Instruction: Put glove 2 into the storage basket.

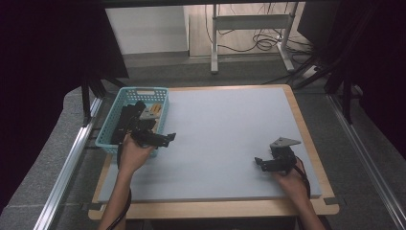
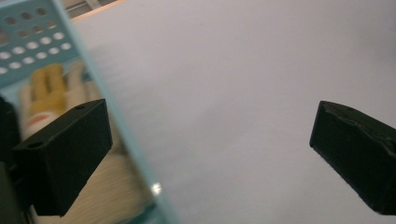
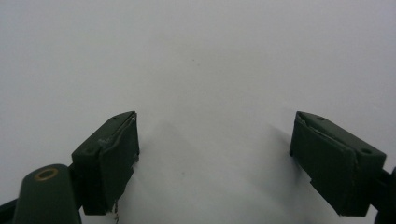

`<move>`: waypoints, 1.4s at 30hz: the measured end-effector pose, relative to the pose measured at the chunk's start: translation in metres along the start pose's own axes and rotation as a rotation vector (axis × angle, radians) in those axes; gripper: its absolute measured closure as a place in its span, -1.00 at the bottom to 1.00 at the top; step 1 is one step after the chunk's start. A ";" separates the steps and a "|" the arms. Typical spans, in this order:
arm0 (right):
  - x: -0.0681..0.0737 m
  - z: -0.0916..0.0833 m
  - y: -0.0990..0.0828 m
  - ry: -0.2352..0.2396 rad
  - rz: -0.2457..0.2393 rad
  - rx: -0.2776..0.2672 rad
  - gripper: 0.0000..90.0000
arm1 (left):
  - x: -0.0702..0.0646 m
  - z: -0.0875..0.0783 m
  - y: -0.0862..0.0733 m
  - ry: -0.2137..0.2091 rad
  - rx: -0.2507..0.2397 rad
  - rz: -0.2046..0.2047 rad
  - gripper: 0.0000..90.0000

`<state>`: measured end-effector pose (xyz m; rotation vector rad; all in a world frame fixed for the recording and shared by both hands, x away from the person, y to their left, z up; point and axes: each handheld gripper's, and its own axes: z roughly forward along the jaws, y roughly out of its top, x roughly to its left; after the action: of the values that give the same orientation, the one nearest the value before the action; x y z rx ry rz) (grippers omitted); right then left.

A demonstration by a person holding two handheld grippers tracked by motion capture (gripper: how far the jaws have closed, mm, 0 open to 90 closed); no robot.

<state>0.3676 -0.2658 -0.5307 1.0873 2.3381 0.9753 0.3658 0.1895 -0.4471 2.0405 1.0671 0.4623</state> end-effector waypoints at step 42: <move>0.000 0.000 0.000 0.000 -0.003 0.001 -0.66 | -0.098 0.082 -0.065 -0.161 0.125 0.151 -1.00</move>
<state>0.3677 -0.2658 -0.5306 1.0845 2.3395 0.9731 0.3248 0.0946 -0.5464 2.2380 0.8687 0.3067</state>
